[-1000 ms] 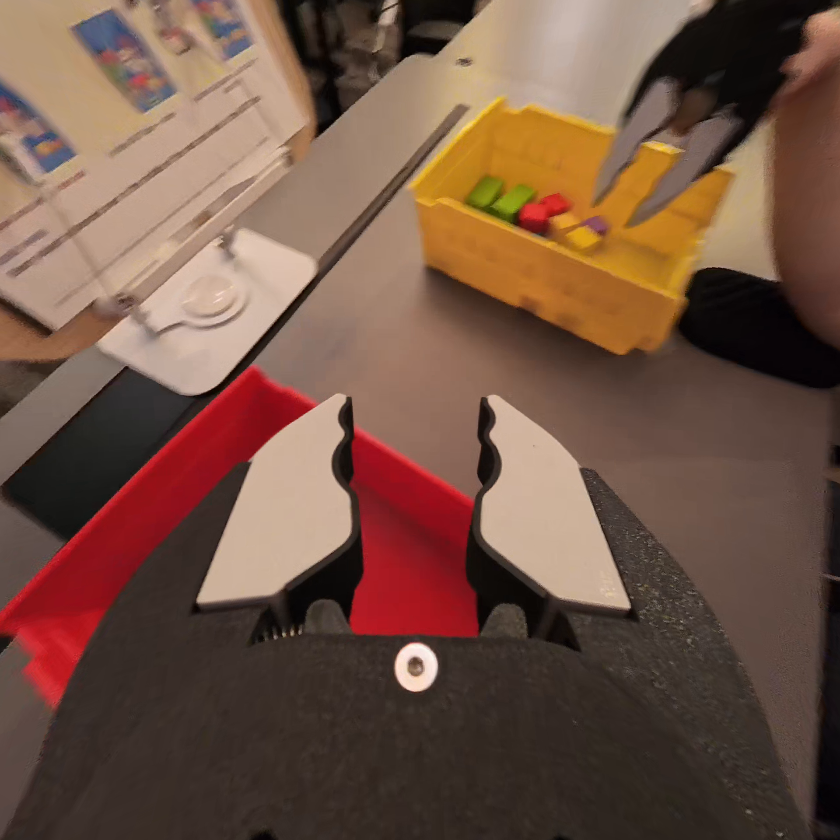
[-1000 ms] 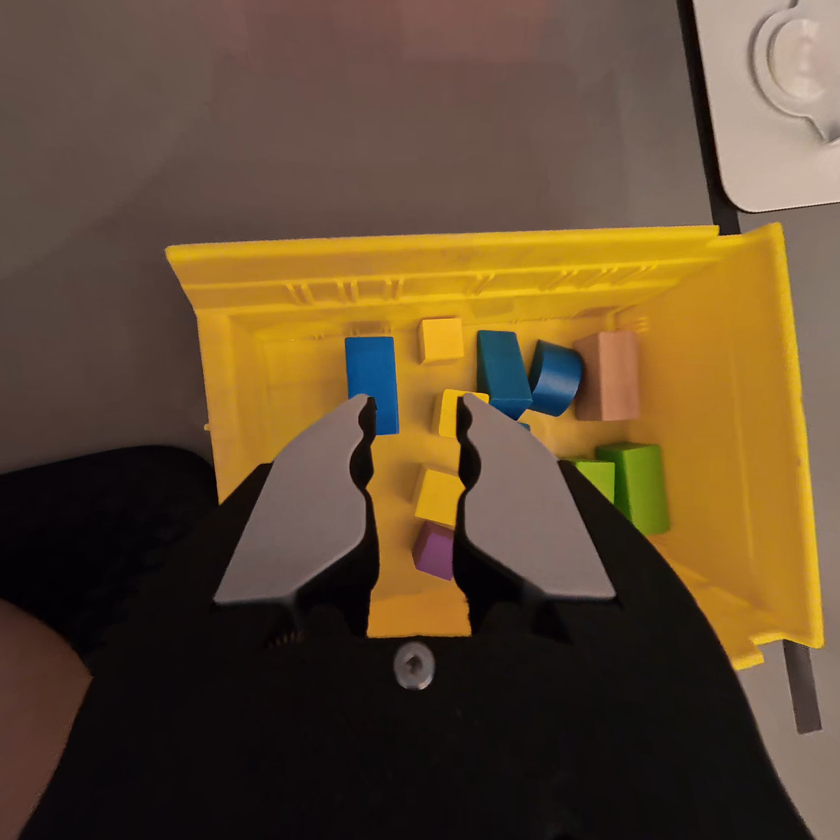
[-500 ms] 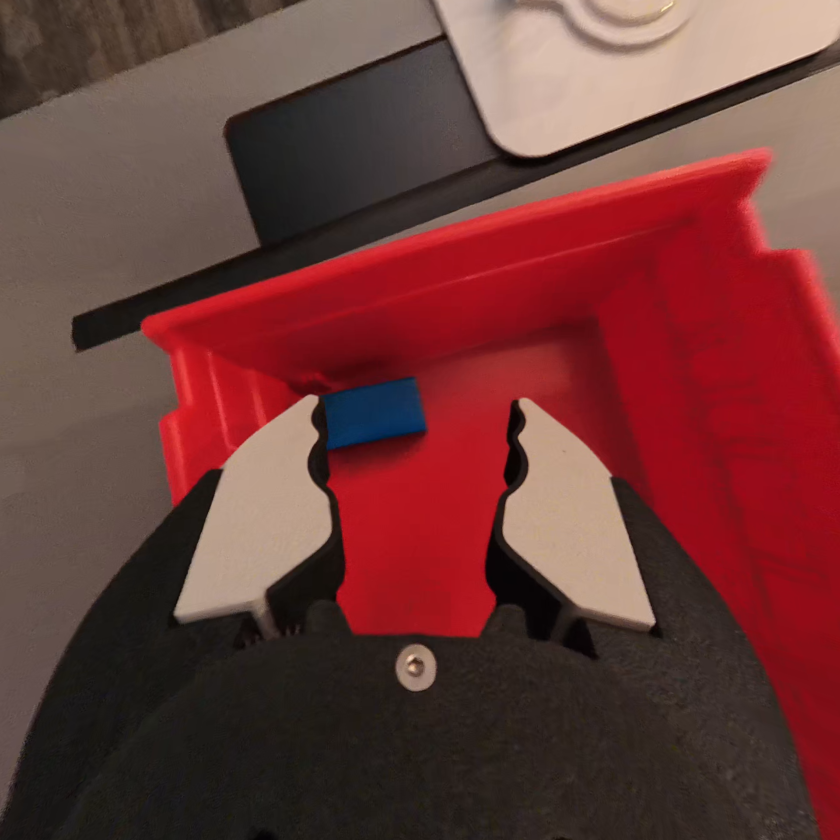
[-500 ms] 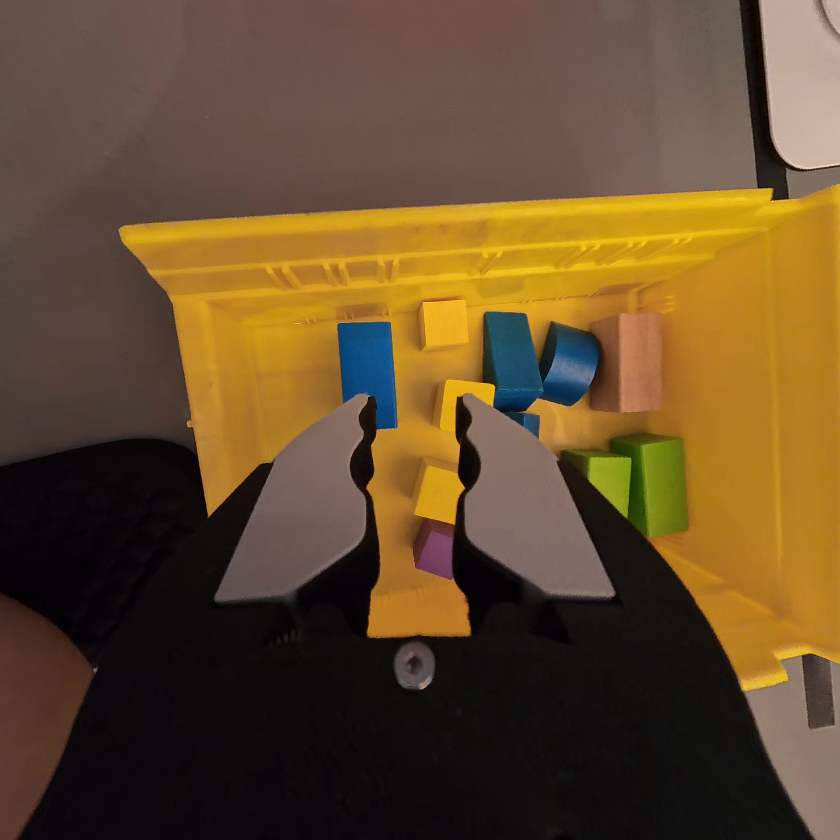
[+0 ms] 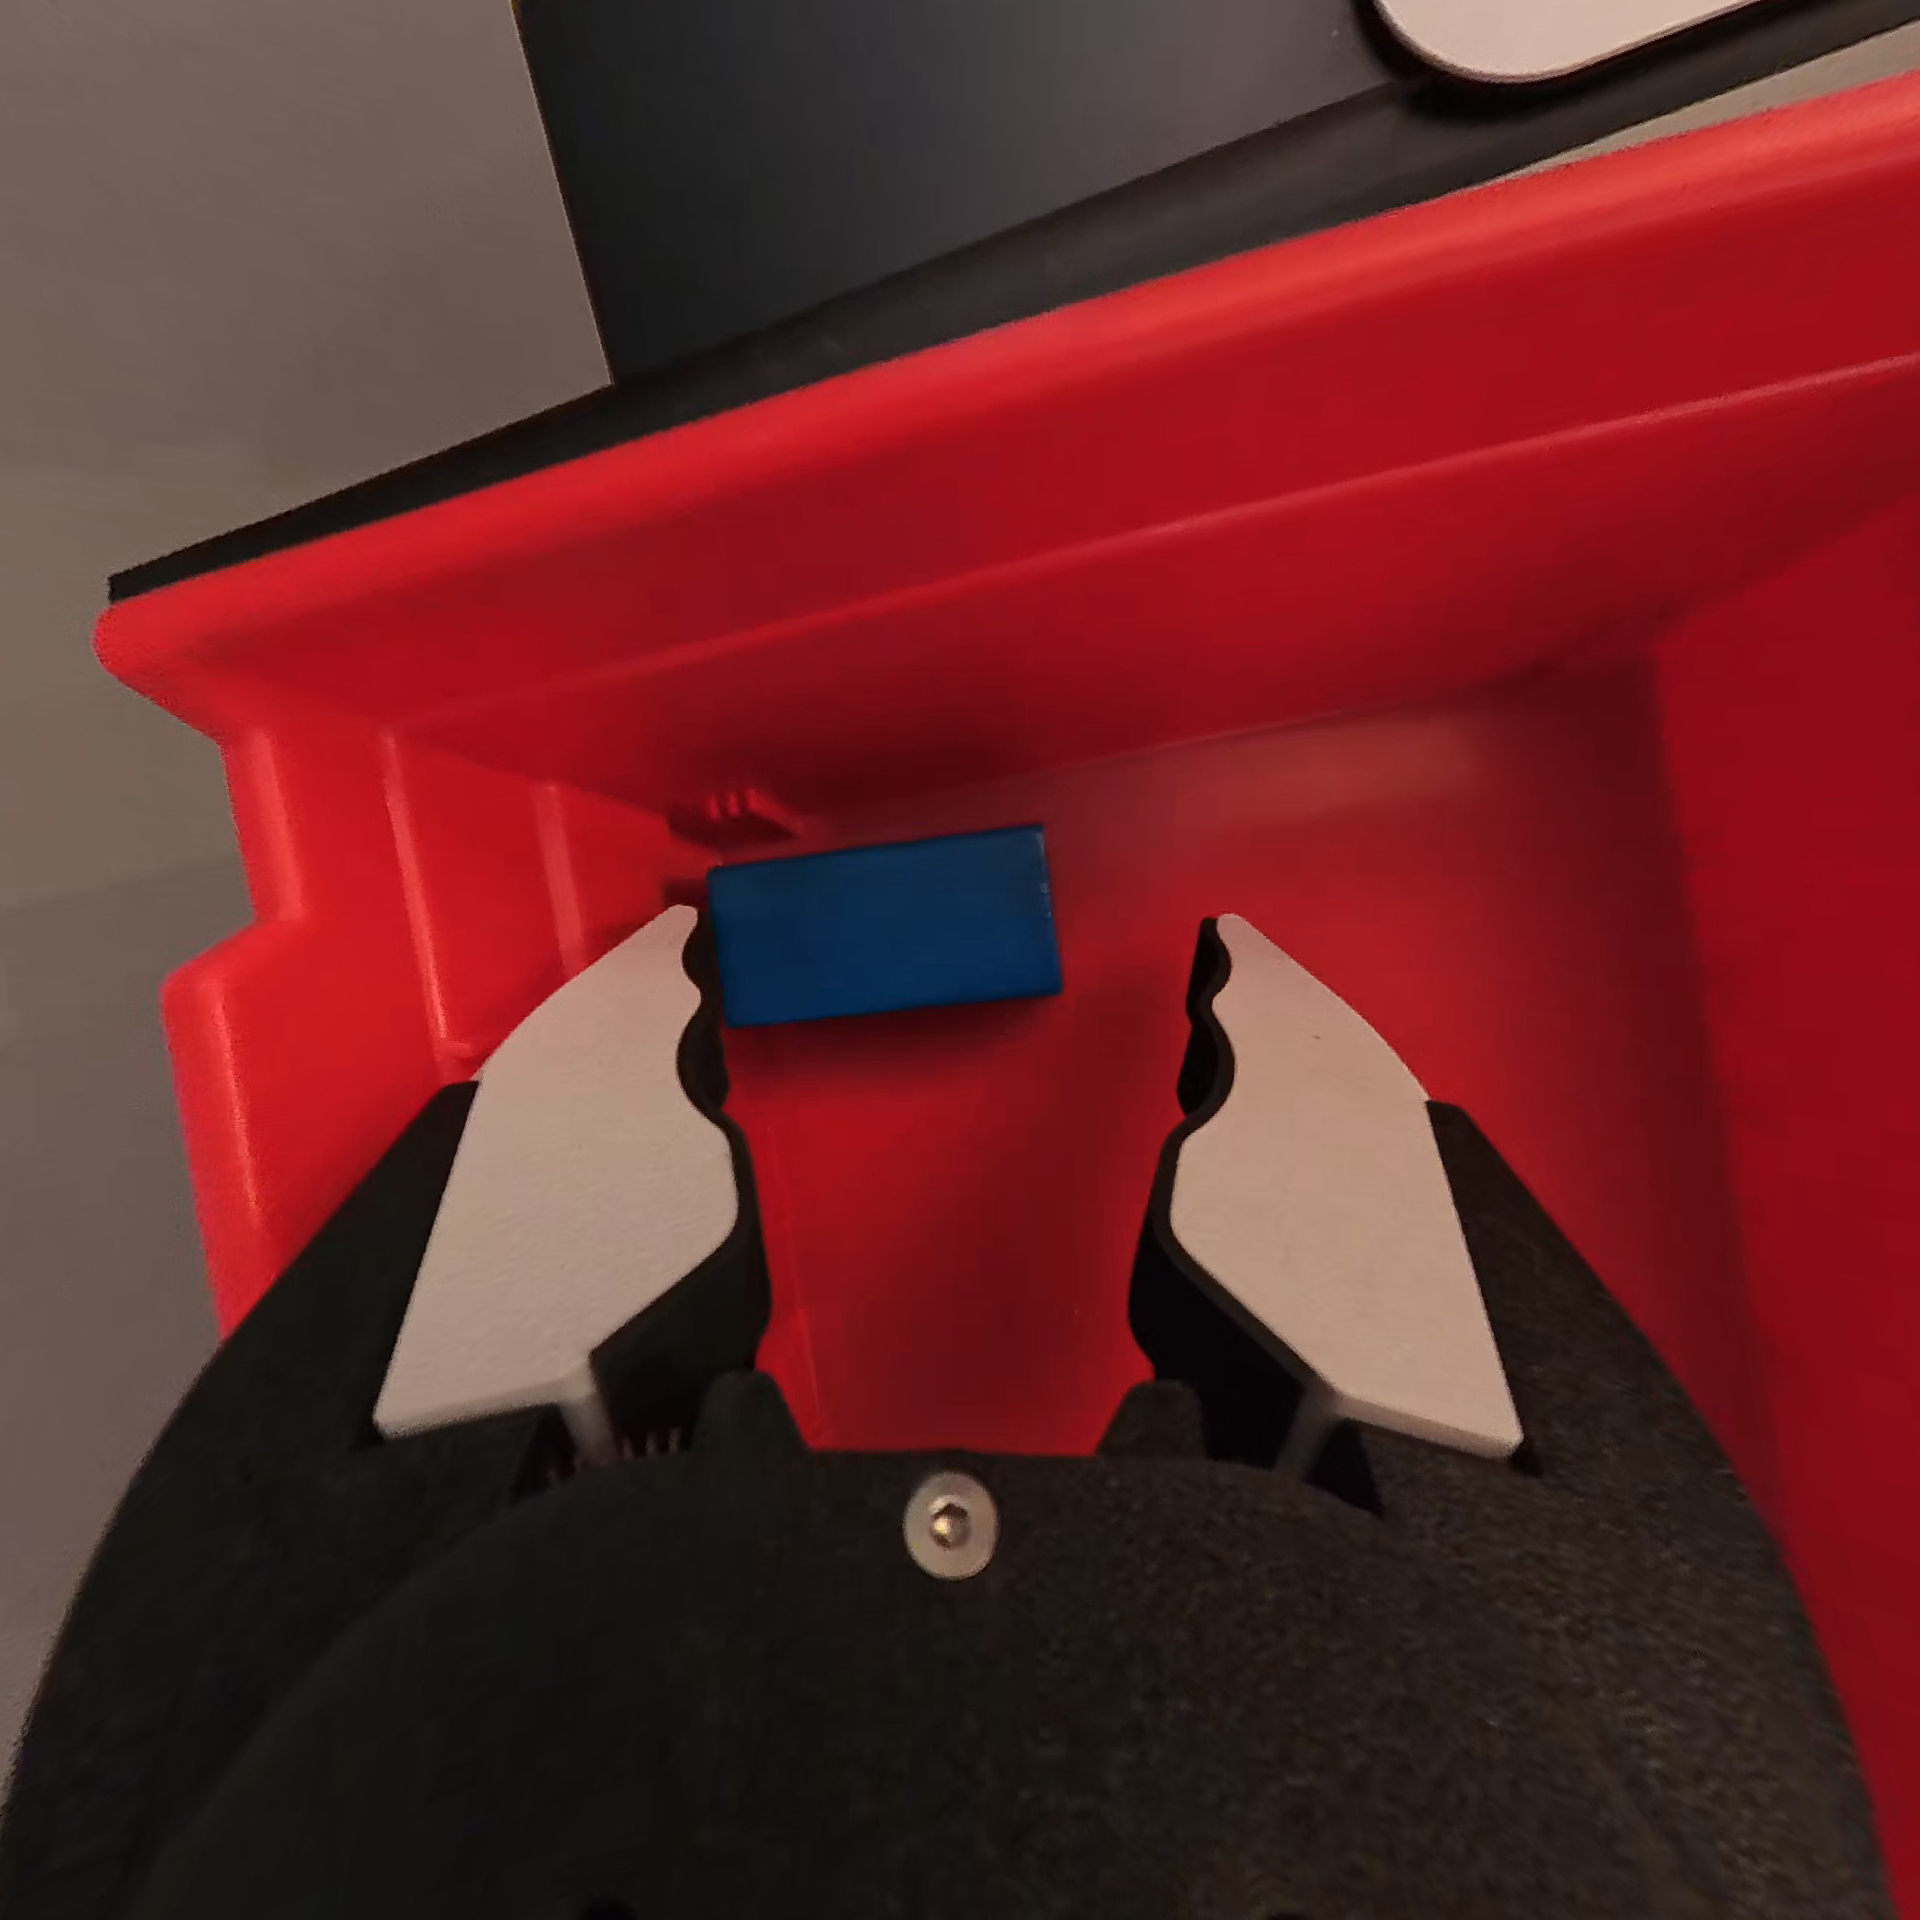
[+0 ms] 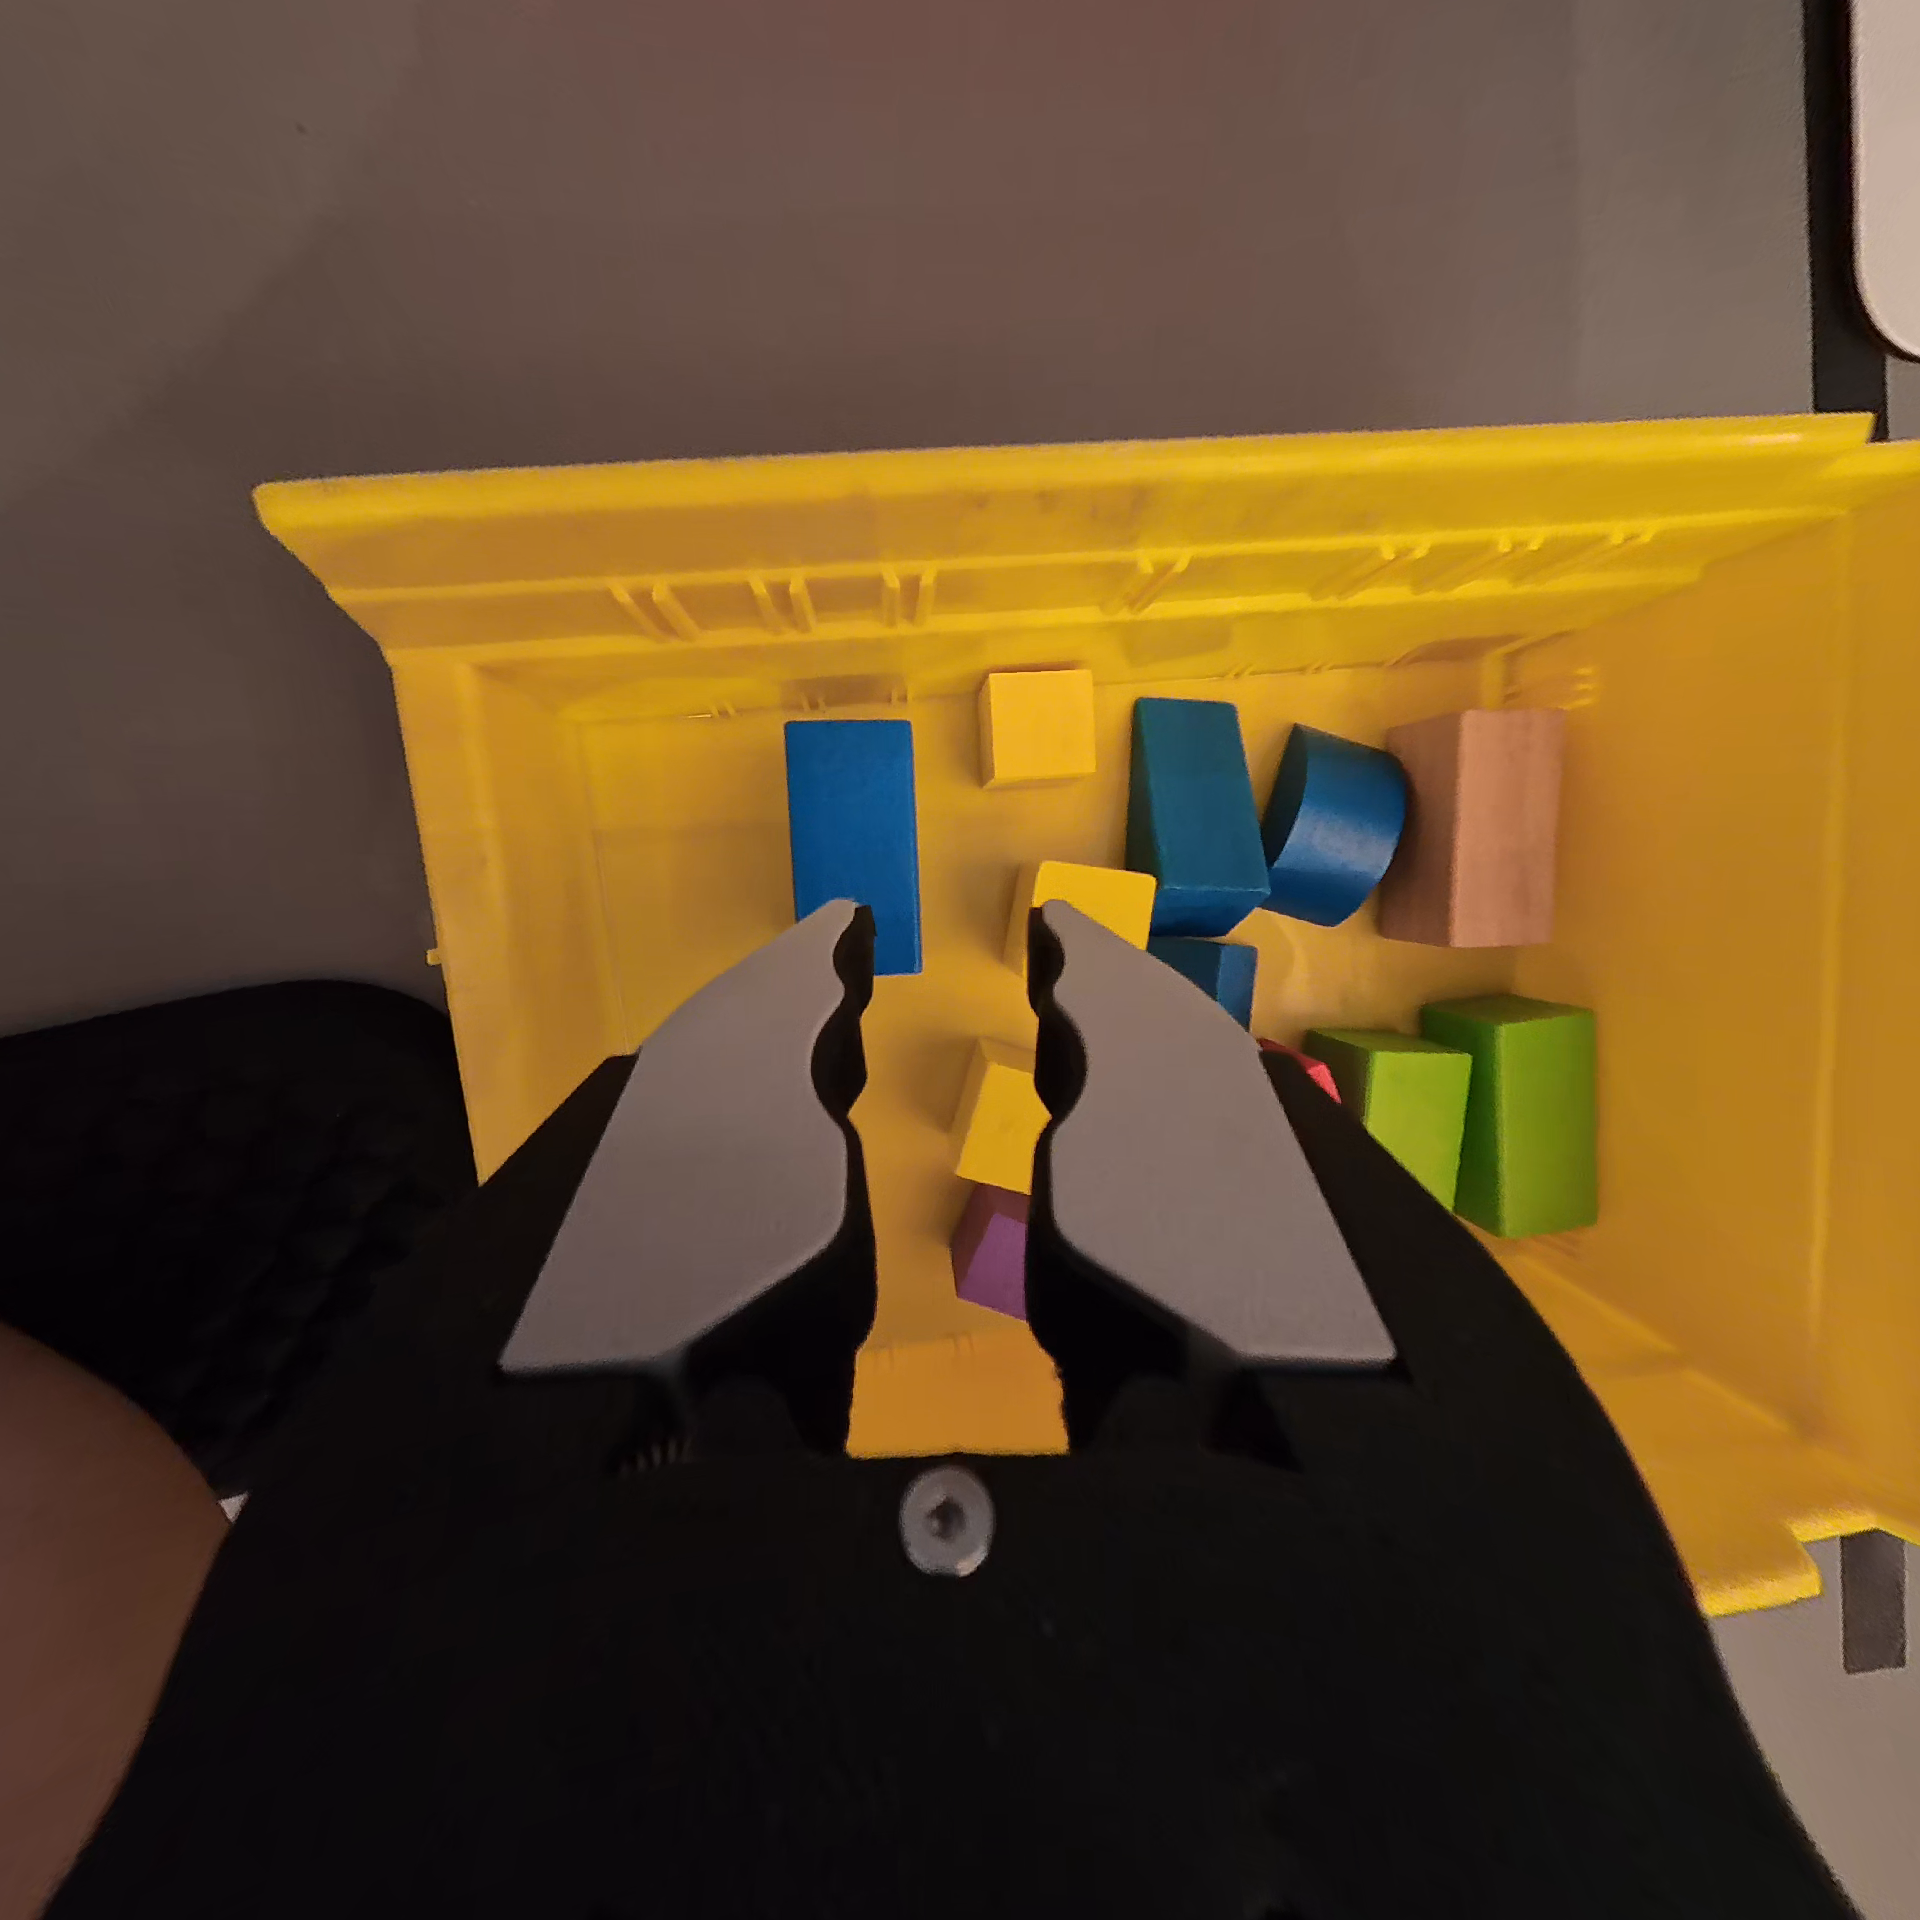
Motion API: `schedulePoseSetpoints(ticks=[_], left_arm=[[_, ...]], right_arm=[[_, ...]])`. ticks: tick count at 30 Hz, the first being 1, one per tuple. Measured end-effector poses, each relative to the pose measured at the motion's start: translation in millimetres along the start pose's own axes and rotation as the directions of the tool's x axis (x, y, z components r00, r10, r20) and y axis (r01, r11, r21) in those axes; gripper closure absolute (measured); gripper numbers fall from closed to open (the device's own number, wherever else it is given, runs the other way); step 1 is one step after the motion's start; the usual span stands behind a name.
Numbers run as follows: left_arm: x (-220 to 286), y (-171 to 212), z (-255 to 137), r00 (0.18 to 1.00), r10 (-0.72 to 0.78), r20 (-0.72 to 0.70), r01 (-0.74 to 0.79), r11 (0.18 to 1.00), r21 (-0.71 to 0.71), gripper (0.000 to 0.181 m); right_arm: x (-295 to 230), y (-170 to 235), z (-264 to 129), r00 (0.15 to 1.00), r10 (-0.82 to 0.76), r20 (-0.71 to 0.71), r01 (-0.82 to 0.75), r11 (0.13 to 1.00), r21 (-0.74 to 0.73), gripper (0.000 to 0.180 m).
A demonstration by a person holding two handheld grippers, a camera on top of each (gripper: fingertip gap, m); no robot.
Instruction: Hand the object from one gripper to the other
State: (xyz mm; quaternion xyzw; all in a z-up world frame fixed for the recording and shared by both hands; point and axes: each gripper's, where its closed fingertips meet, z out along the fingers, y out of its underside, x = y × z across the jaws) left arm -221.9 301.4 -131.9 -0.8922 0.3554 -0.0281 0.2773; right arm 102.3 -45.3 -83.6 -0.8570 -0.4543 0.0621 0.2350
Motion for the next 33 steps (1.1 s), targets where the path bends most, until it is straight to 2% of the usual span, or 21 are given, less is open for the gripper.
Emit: schedulePoseSetpoints(ticks=[9,14,17,20,23,29,33], left_arm=[[7.1,3.4,-2.4,0.999,0.025,-0.032,-0.026,0.999,-0.03,0.09],[13.6,0.1,-7.8,0.997,0.019,-0.074,-0.02,1.0,-0.015,0.117],[8.6,5.7,-1.7,0.998,-0.017,-0.055,0.014,0.998,-0.054,0.102],[9.6,10.9,6.2,0.998,-0.033,-0.062,0.028,0.996,-0.082,0.1],[15.5,12.3,10.1,0.994,-0.043,-0.1,0.034,0.995,-0.089,0.107],[15.9,14.7,8.9,0.995,-0.034,-0.098,0.024,0.994,-0.105,0.108],[21.5,17.0,4.8,0.989,-0.039,-0.145,0.02,0.992,-0.126,0.108]], right_arm=[[-1.4,1.6,2.6,1.0,0.0,0.011,0.0,1.0,-0.014,0.151],[-1.5,1.7,4.3,1.0,-0.002,0.015,0.002,1.0,-0.021,0.151],[-2.0,2.0,4.9,1.0,-0.001,0.019,0.001,1.0,-0.024,0.151],[-2.0,2.5,5.3,1.0,-0.002,0.018,0.002,1.0,-0.029,0.151],[-2.1,2.2,5.1,1.0,-0.002,0.019,0.003,1.0,-0.027,0.151],[-2.6,3.3,6.9,1.0,-0.003,0.025,0.004,0.999,-0.037,0.151],[-2.5,3.5,7.8,1.0,-0.005,0.024,0.006,0.999,-0.043,0.151]])
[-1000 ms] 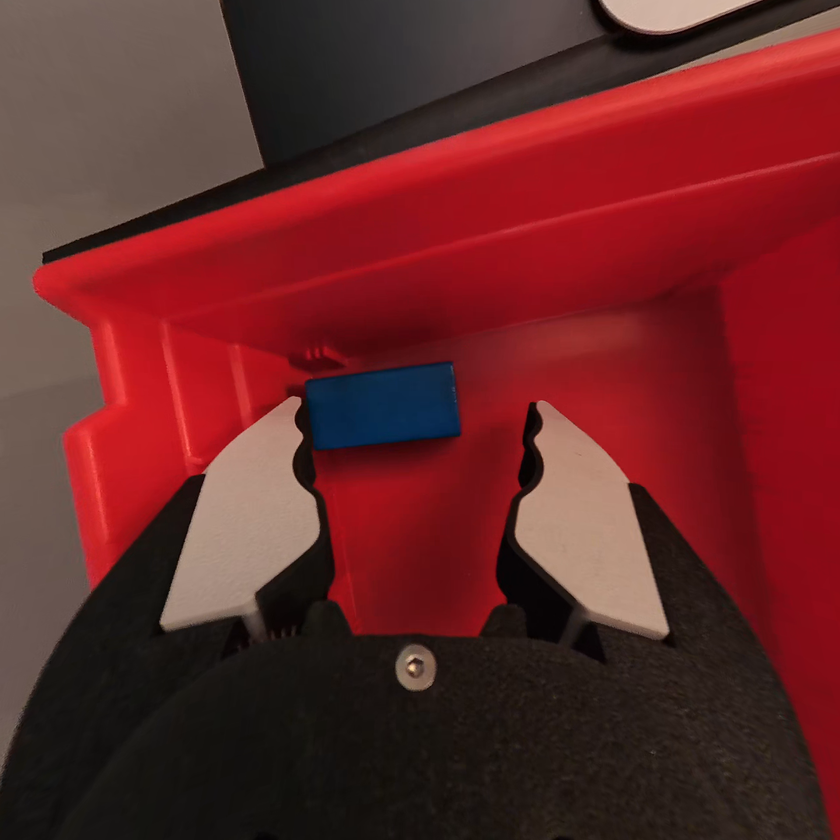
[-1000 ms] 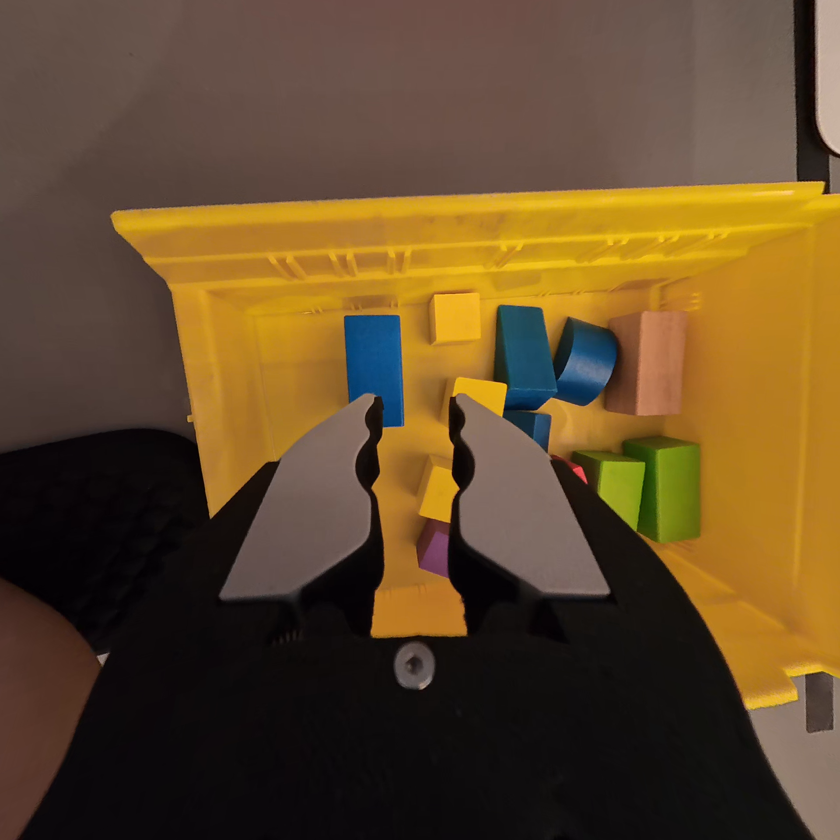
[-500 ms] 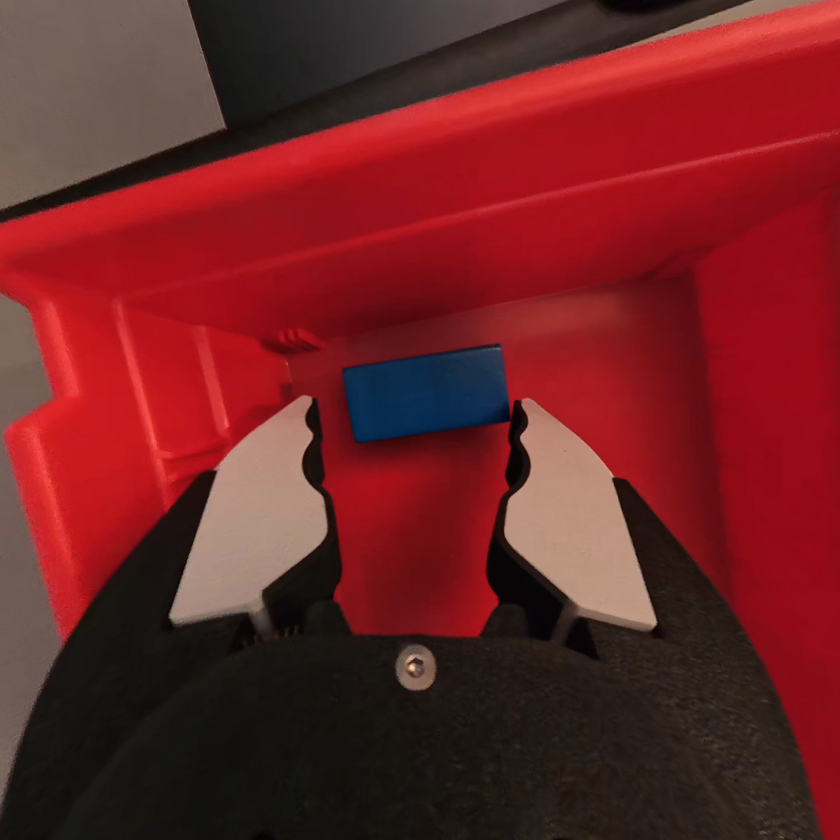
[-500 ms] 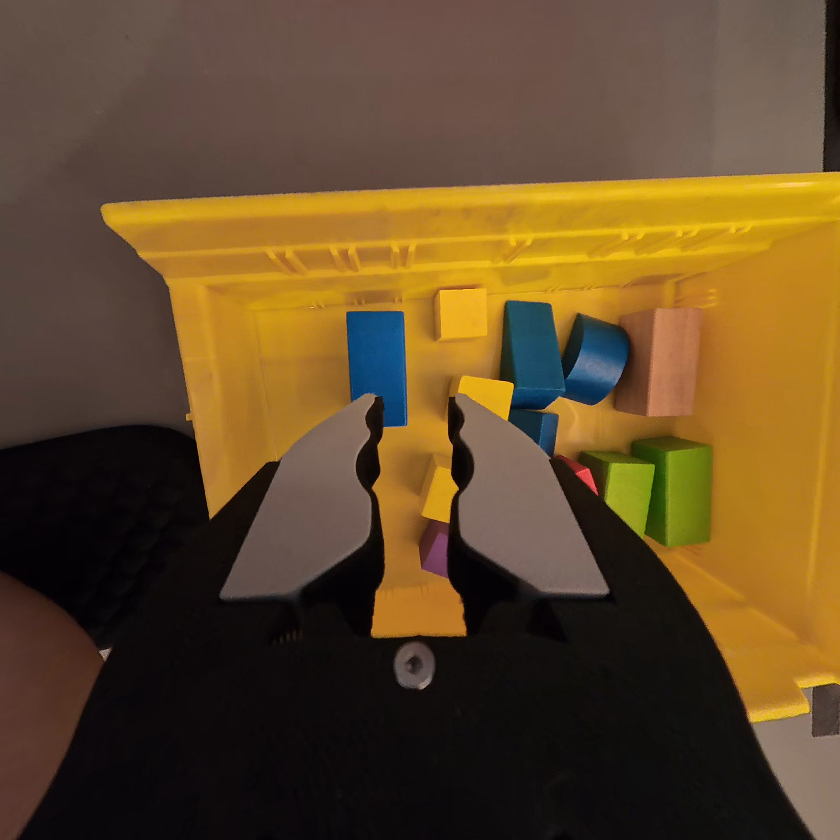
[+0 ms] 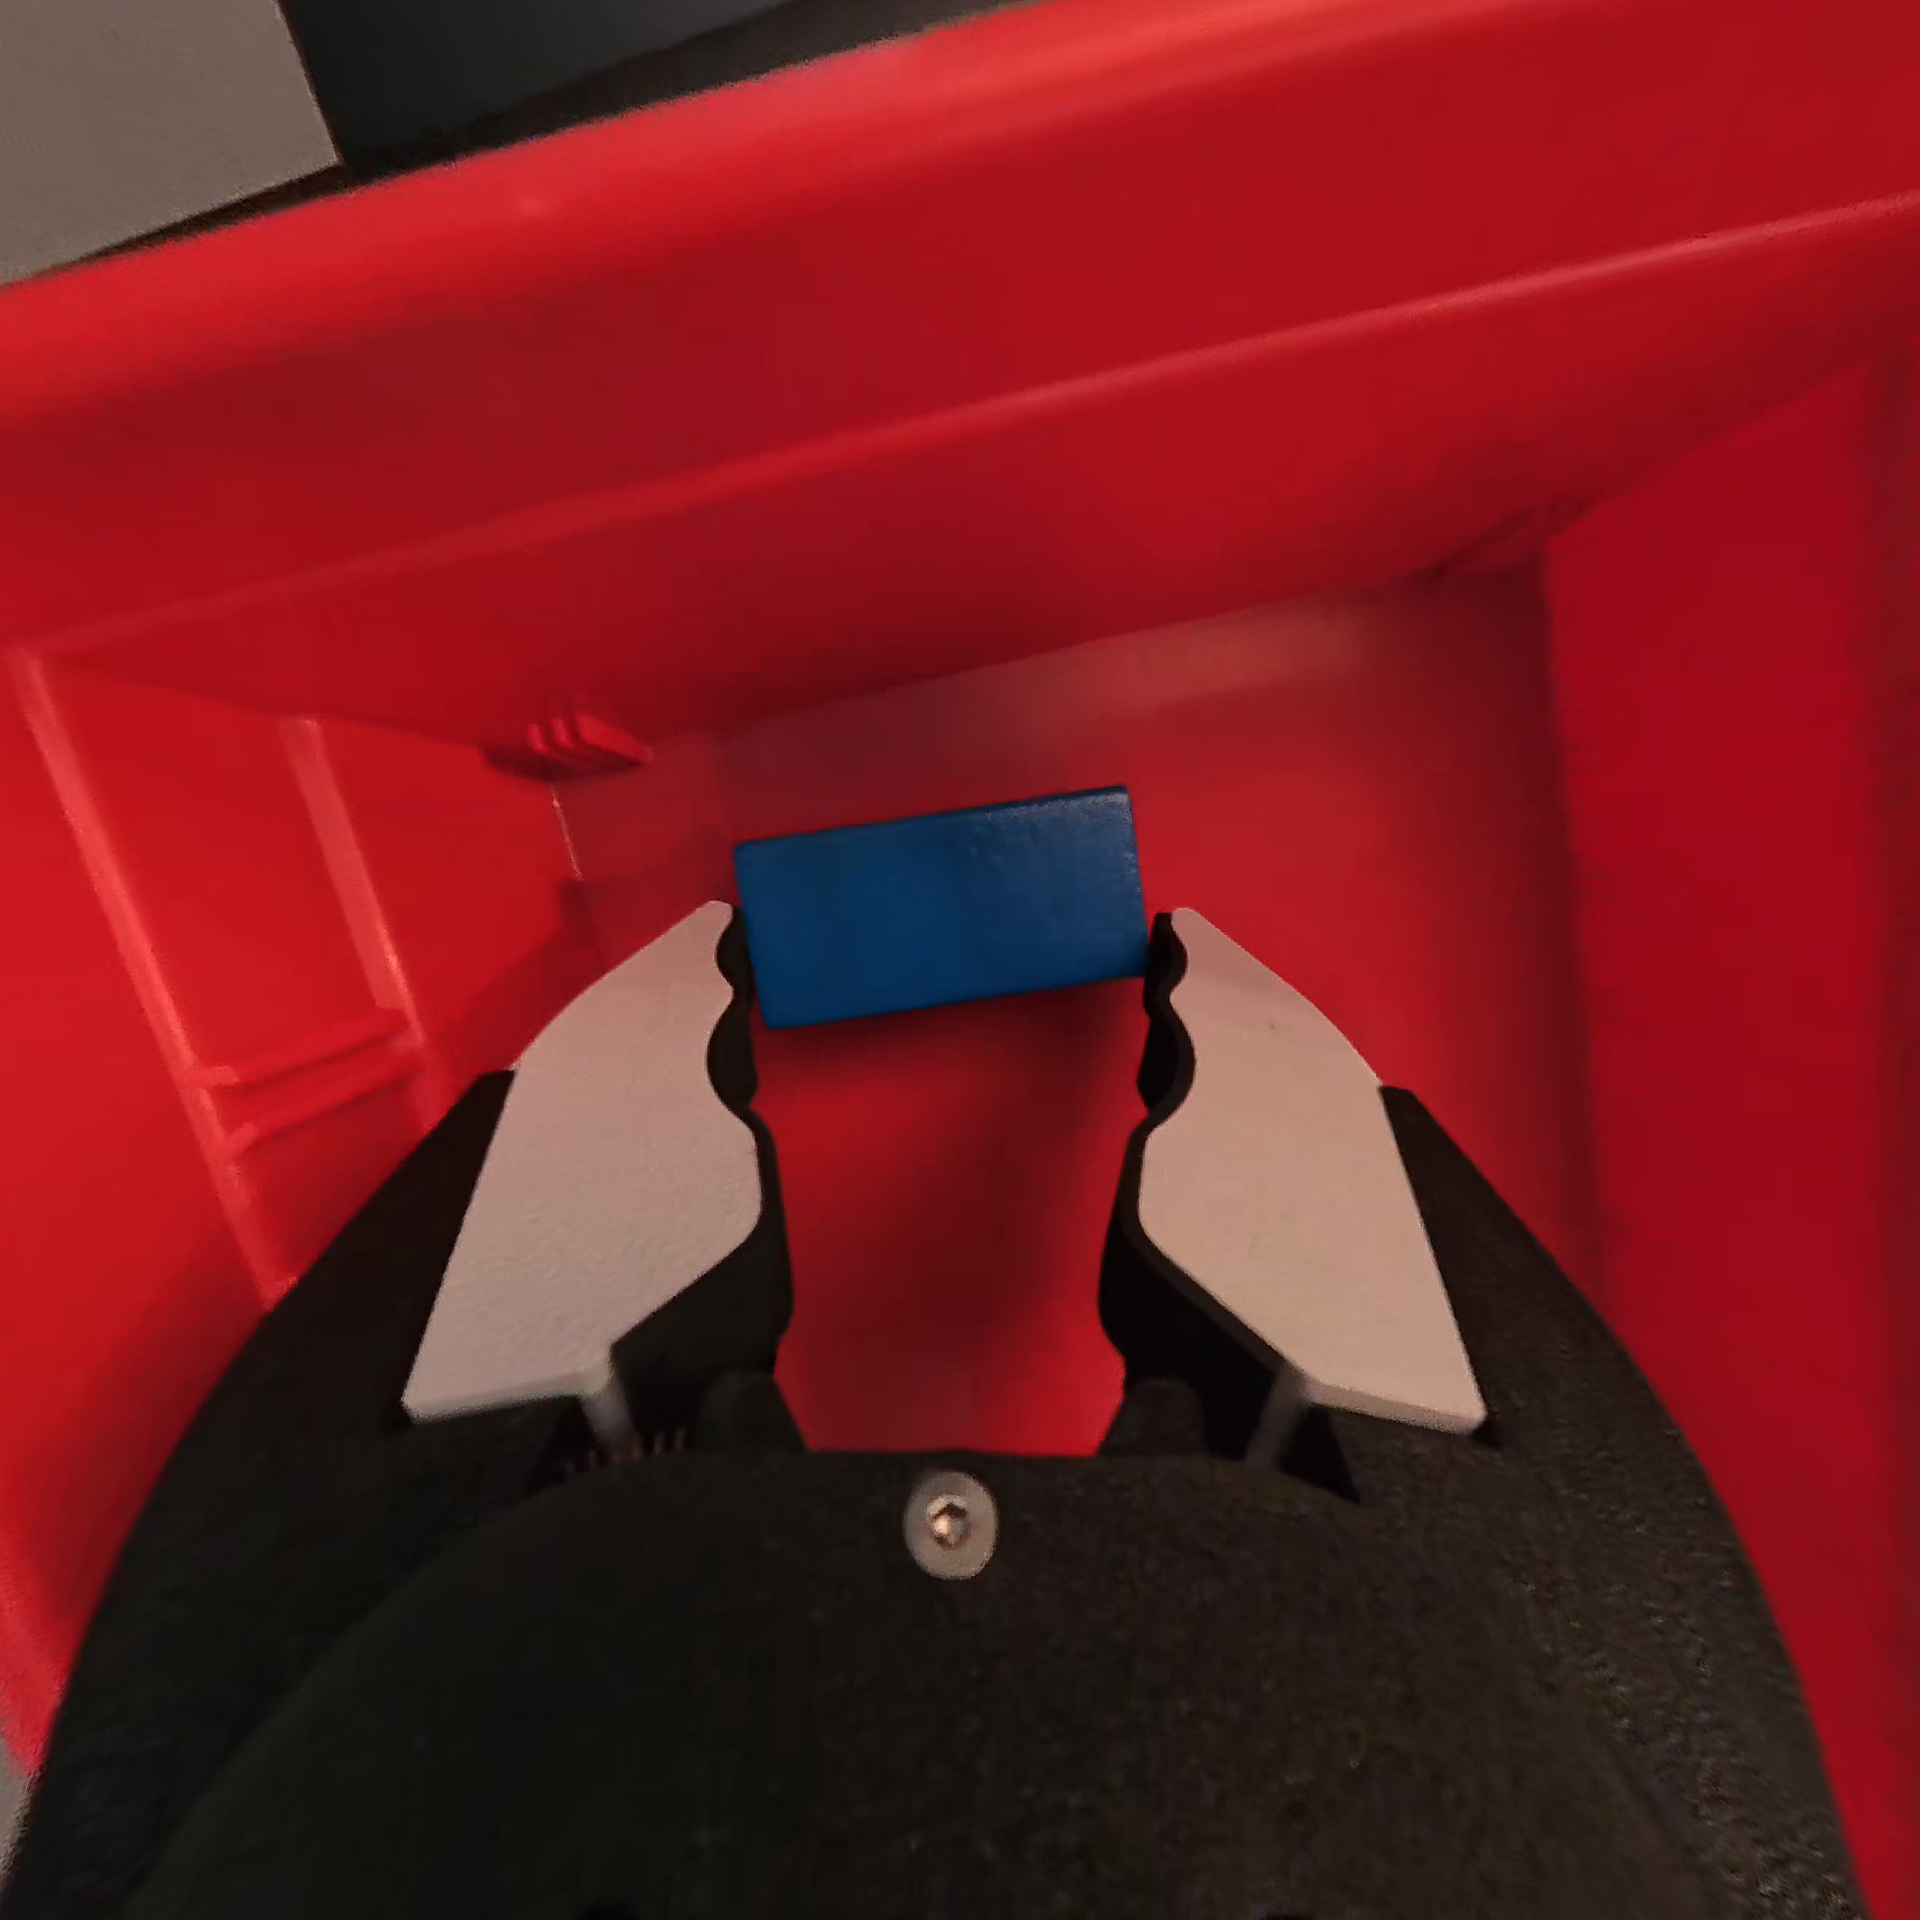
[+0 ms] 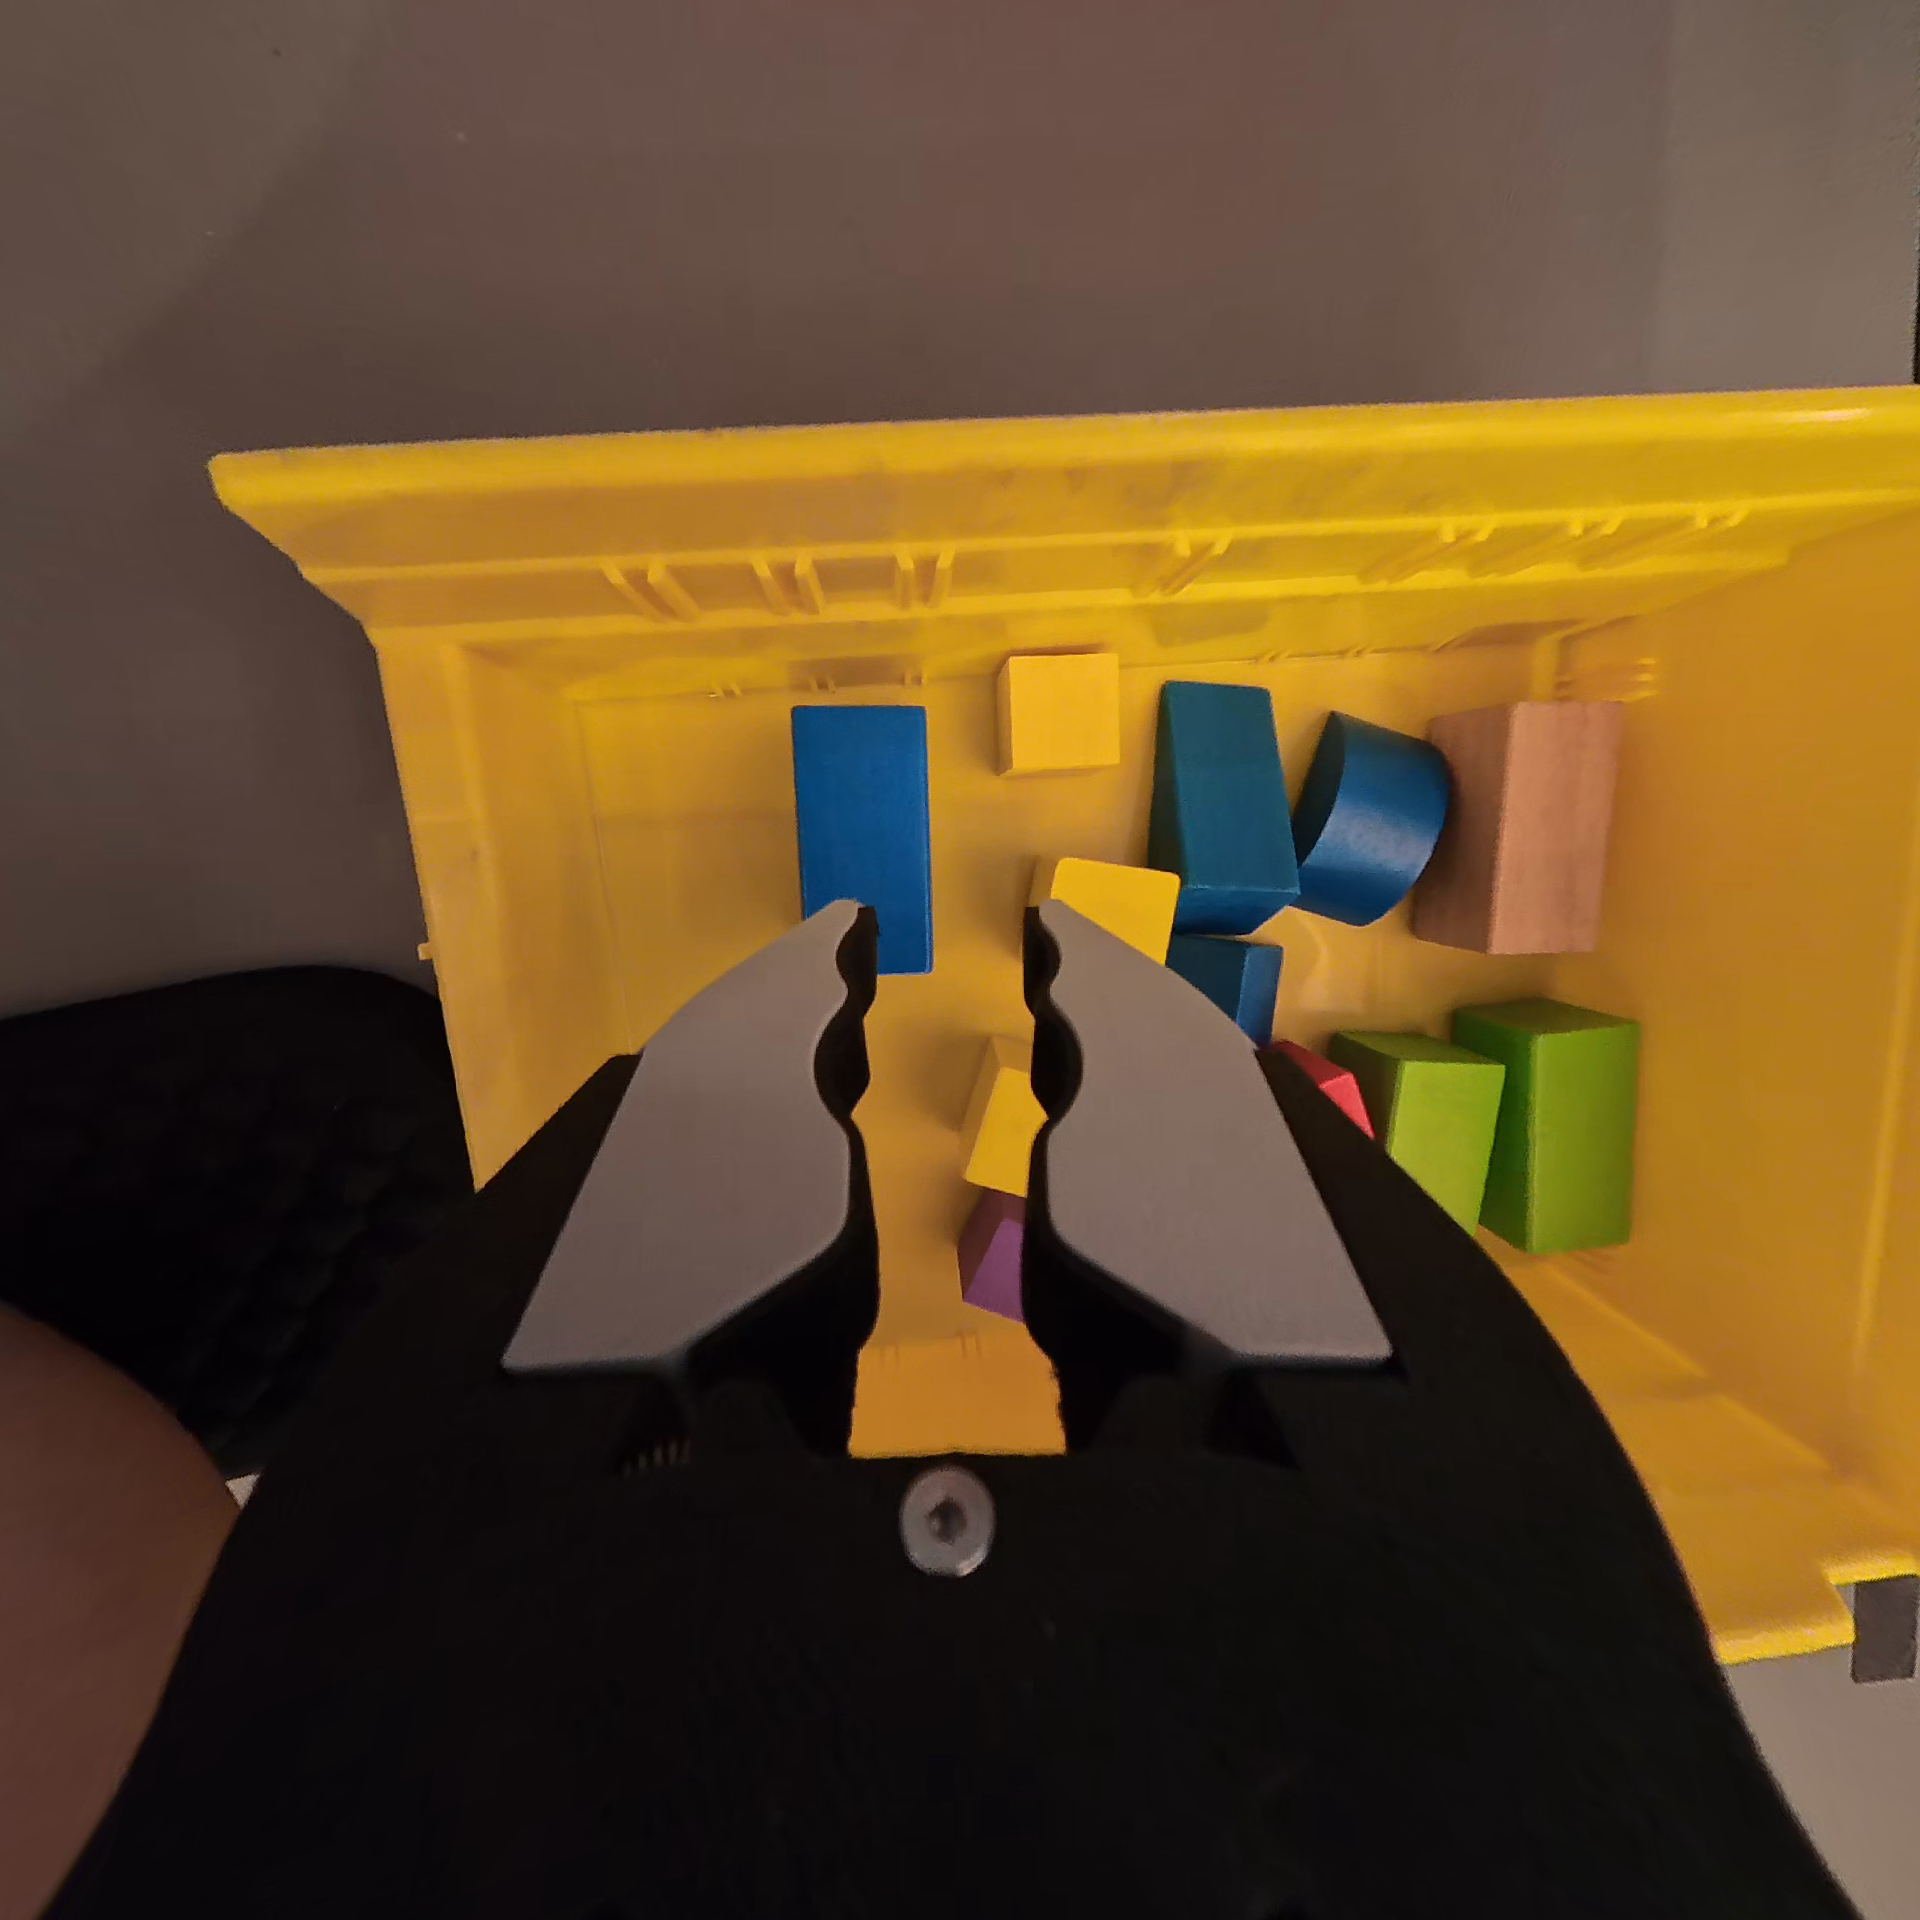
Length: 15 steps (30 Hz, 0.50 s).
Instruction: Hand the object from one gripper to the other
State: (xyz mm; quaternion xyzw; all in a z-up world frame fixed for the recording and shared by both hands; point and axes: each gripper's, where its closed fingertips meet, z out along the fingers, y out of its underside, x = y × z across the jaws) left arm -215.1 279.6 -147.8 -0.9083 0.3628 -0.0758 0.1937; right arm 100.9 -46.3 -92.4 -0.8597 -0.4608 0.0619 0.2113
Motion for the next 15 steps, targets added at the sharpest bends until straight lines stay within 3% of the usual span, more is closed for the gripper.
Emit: schedulePoseSetpoints(ticks=[15], left_arm=[[30.1,-13.3,-47.1,0.985,0.102,-0.135,-0.091,0.992,0.089,0.108]], right_arm=[[6.8,-6.6,-2.0,0.999,-0.011,-0.047,0.012,1.0,0.014,0.151]])
